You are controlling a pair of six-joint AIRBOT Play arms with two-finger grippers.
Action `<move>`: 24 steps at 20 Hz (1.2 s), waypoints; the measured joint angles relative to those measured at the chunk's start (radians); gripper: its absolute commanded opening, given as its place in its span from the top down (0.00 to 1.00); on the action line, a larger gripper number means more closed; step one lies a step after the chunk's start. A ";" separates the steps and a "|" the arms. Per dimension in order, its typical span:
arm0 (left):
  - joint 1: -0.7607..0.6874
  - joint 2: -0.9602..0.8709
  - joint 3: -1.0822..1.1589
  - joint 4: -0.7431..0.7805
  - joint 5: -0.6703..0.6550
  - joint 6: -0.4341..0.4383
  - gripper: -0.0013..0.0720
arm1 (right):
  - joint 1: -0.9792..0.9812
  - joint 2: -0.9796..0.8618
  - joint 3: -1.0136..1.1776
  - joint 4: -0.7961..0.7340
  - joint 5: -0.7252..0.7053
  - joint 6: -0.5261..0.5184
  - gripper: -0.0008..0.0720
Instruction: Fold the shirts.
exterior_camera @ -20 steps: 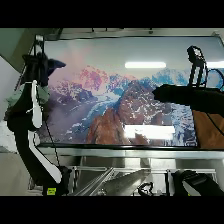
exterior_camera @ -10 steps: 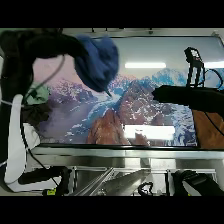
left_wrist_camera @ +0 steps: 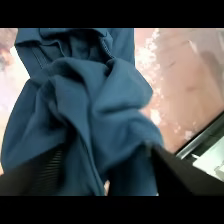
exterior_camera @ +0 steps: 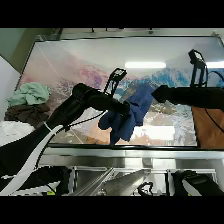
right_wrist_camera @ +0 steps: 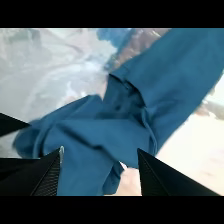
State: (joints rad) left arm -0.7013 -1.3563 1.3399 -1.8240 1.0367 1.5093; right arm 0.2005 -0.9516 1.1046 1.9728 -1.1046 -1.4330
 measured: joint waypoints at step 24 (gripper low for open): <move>0.265 0.222 -0.751 -0.384 -0.434 0.064 0.15 | 0.153 -0.388 -0.271 0.388 0.136 -0.401 0.68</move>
State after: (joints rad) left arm -0.4366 -1.1347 0.5888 -2.2082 0.6025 1.5738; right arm 0.3534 -1.3396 0.8337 2.3608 -0.9688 -1.8336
